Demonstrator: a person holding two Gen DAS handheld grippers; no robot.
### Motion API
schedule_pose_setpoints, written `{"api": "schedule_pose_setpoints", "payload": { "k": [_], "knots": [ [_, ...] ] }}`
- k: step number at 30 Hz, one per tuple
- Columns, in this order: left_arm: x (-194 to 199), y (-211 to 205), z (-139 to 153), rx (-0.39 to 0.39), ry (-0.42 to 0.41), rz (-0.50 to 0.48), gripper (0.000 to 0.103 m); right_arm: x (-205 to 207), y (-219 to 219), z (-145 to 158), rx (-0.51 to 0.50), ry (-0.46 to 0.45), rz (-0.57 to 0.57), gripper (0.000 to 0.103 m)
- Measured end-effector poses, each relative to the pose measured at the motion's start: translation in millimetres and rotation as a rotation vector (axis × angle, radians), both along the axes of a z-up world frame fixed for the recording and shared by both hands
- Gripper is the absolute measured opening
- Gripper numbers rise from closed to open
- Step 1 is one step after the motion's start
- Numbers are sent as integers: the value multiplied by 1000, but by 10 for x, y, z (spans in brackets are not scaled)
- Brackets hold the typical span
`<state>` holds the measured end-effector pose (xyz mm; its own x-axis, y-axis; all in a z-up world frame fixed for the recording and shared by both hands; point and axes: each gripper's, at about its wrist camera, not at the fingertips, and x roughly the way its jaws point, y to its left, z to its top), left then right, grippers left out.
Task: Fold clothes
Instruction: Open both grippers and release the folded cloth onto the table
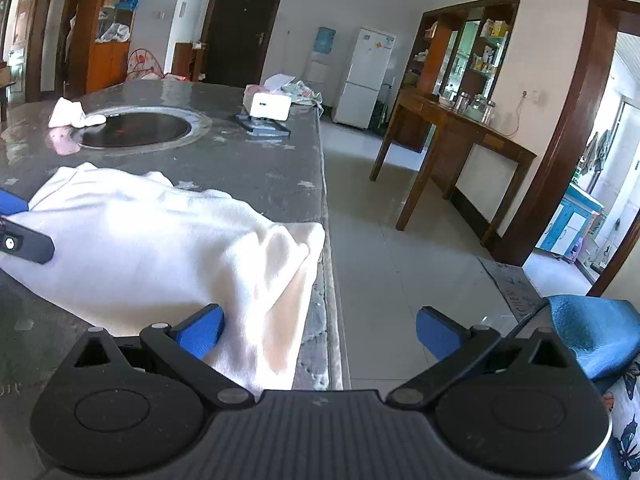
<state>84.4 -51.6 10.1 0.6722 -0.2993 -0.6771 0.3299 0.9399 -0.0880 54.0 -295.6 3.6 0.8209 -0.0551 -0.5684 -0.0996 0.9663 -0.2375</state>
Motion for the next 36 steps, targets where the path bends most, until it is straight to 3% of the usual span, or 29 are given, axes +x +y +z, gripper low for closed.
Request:
{"api": "schedule_pose_setpoints", "payload": {
  "k": [4,8,13,21,28,36],
  "knots": [
    [-15,65,-14,-22,5,13,84,-60,-60,35,27,-15,-26,103],
    [-23,123,-84,-16,28,33,84,-62,-98,-63,31,27,-23,103],
    [-68,242,-14,-58,31,64,84,-89,-68,64,26,-12,-12,103],
    [107,433,86,-88,18,184,84,192,94,104,-7,-44,-1,103],
    [252,507,-71,-60,65,239,84,339,126,-13,-28,-17,-10,103],
    [243,511,-87,-60,61,235,85,408,116,-22,-26,-13,-11,103]
  ]
}}
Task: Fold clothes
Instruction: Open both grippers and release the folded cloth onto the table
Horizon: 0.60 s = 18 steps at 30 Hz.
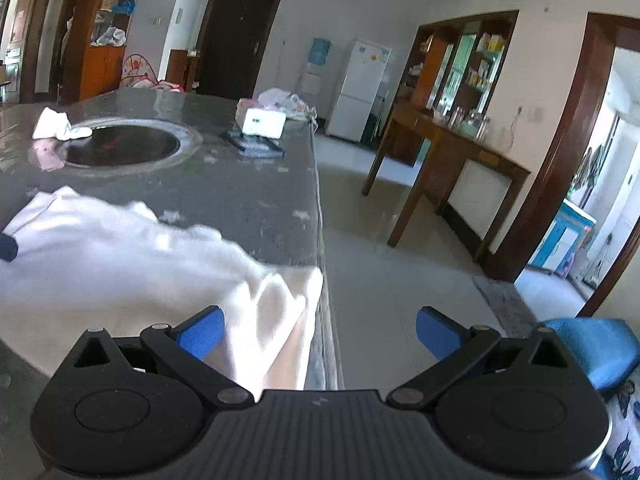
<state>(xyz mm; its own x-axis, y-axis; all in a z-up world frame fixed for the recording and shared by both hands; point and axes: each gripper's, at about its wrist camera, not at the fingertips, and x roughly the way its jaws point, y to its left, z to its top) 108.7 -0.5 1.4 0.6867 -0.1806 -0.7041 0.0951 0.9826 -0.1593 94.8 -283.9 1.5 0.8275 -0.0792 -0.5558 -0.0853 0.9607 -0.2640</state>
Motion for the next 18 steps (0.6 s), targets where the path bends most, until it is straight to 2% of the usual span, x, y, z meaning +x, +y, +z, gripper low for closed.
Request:
{"api": "schedule_pose_setpoints", "payload": {
  "k": [8,14,18],
  "knots": [
    [18,8,15,-7,11,9,85,151,20,-38,-6,10,-8,103],
    [-20,-8,54,10,4,11,86,3,23,79,25,-12,8,103],
    [-86,-19,100,21,-3,8,90,-109,72,139,56,-11,29,103]
  ]
}}
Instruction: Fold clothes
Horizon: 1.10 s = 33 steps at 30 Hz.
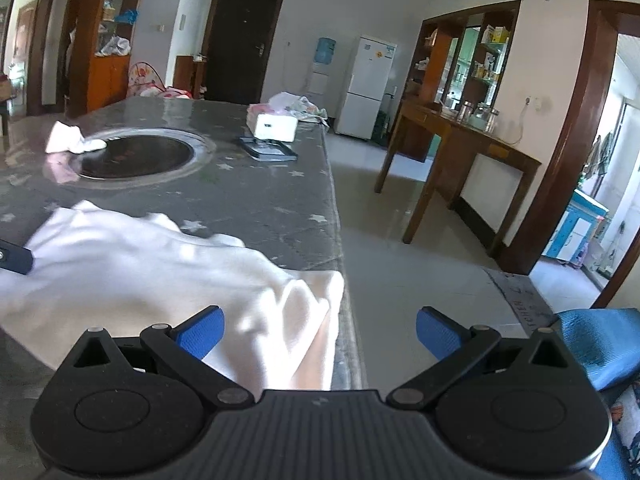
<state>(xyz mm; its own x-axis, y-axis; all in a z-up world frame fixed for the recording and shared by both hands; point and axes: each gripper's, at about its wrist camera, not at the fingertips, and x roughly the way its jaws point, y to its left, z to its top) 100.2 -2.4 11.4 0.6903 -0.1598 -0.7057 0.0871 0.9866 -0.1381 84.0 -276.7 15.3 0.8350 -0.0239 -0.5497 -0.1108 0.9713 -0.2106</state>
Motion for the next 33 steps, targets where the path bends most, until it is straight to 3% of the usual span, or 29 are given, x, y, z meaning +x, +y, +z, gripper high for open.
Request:
{"api": "schedule_pose_setpoints", "payload": {
  "k": [16,33],
  "knots": [
    [-352,35,81,45,-11,-26,103,-358,243,35,94,38,49,103],
    [-758,240,-41,83,29,-13,103,-755,583,-38,147,80,81,103]
  ]
}}
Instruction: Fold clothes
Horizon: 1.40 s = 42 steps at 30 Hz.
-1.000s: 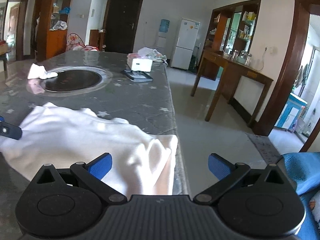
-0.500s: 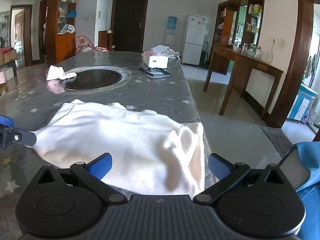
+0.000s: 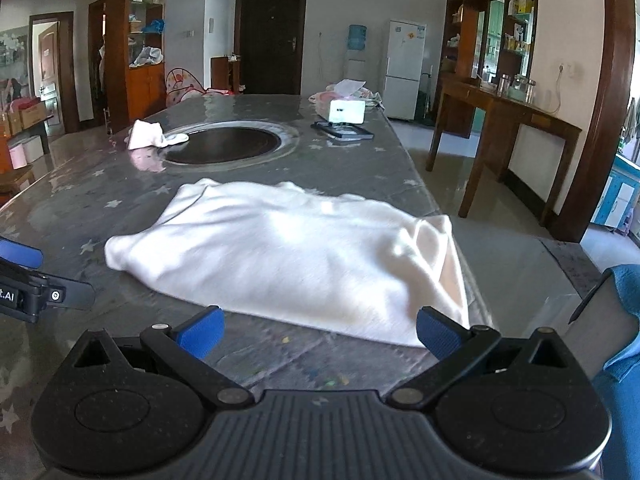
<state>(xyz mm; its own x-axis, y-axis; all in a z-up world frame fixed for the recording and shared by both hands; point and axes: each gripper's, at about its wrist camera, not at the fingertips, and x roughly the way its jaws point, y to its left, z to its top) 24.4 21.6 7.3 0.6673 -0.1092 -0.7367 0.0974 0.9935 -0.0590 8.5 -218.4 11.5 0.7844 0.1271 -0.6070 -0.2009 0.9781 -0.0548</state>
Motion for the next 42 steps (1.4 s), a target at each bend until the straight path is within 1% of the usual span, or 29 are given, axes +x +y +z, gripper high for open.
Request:
{"api": "schedule_pose_setpoints", "payload": {
  "k": [14,25,42],
  "knots": [
    [-180,170,-46,-2,18,39,103,-115,196,-80,19,39,24,103],
    [-338,-29,26,-1,-6,-16,103,-231,140,-97,73,72,10,103],
    [-436,-231,31,10,-5,-48,103,-317,59,-91,101,73,-21,103]
  ]
}}
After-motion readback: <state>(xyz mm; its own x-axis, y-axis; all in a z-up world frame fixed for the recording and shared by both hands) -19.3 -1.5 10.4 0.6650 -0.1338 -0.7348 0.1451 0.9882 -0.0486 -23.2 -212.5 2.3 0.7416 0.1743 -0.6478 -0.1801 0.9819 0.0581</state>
